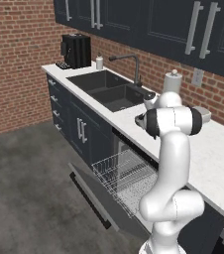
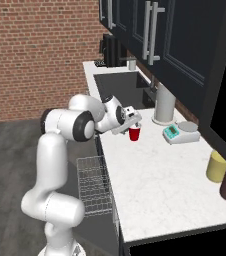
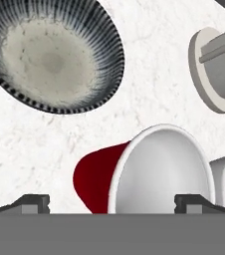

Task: Pick up the cup and bowl from the counter, place them in the dishwasher, and close the dishwasher door.

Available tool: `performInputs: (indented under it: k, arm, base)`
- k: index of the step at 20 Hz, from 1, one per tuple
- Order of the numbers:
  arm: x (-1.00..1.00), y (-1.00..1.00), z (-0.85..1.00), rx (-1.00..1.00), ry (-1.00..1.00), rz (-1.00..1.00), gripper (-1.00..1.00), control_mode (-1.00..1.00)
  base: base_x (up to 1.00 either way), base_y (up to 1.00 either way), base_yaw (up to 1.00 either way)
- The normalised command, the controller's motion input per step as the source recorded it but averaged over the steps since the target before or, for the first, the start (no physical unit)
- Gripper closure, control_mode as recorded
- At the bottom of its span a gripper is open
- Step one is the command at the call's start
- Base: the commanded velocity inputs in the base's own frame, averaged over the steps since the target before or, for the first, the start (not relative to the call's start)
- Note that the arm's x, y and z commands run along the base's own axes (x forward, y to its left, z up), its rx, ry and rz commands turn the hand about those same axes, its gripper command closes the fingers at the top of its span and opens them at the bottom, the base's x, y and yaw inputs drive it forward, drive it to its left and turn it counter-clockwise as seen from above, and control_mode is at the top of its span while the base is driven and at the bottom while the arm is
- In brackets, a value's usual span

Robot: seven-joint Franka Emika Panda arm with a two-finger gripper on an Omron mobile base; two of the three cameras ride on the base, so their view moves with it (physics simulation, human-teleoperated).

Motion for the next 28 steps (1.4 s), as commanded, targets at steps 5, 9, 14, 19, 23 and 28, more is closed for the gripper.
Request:
performInputs:
  k: [5, 9, 14, 19, 23, 28]
  arm:
    - [0.15, 0.0, -0.1, 0.0, 0.0, 0.0, -1.0, -1.0]
    - [0.08, 0.0, -0.07, 0.0, 0.0, 0.0, 1.0, -1.0]
    - [0.04, 0.0, -0.06, 0.0, 0.0, 0.0, 1.0, -1.0]
    - [-0.03, 0.0, -0.03, 0.0, 0.0, 0.0, 1.0, -1.0]
    - [-0.55, 0.04, 0.0, 0.0, -0.02, 0.0, 1.0, -1.0]
    - [-1.0, 0.3, 0.14, 0.09, -0.09, 0.0, 1.0, -1.0]
  base:
    - [0.0, 0.0, 0.0]
    - [0.0, 0.0, 0.0]
    - [0.0, 0.0, 0.0]
    - [0.0, 0.0, 0.0]
    - [0.0, 0.0, 0.0]
    - [0.0, 0.0, 0.0]
